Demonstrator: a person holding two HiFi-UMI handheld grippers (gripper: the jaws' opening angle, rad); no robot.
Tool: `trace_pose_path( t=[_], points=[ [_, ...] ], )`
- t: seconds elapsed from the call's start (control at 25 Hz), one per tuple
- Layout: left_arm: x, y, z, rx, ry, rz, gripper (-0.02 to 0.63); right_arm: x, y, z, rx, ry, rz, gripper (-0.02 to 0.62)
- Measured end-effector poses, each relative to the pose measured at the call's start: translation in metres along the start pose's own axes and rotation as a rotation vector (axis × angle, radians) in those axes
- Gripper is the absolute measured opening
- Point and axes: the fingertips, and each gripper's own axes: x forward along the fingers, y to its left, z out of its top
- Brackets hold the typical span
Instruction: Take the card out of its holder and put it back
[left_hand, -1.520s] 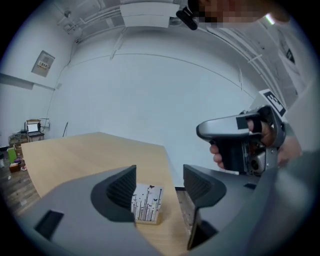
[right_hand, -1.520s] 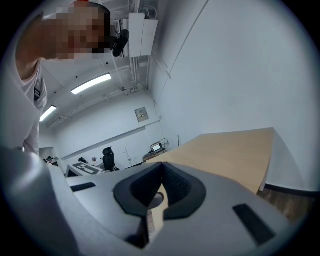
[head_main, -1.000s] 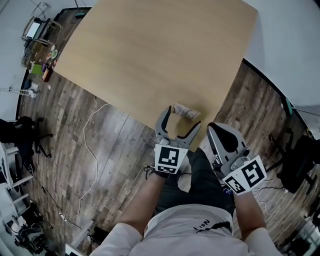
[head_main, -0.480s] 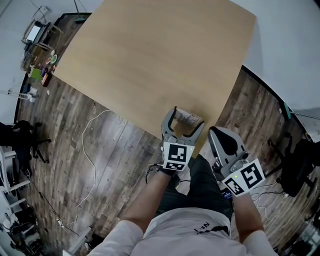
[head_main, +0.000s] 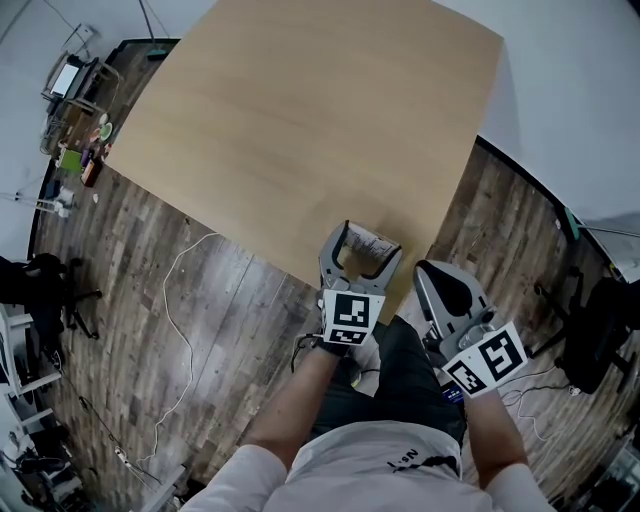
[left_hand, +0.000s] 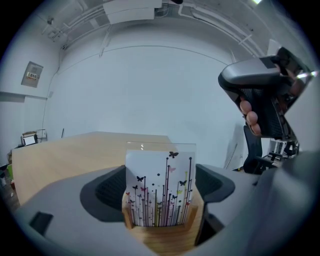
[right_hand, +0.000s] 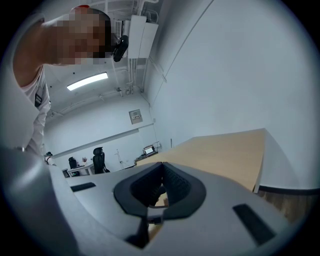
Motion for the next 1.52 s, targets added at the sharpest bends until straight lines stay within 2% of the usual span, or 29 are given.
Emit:
trace_pose_path(
  t=[0.56,1.12,1.52],
  points=[
    [-0.028,0.005,0.05,-0.028,-0.019,-0.048,0.44,-0.002,0.016,0.025,0.012,-0.04,0.0,0.014],
    [-0.095,0.0,0.158,-0.023,-0.123,-0.096,0.44,-0.032,0.044,0.097,-0.006,-0.135,-0.019,0.014],
    [-0.126,-0.004,0.216,-0.067,-0.194,-0.132,0.44,-0.051,0.055,0.146,-0.043,-0.204,-0.036,0.014]
  ],
)
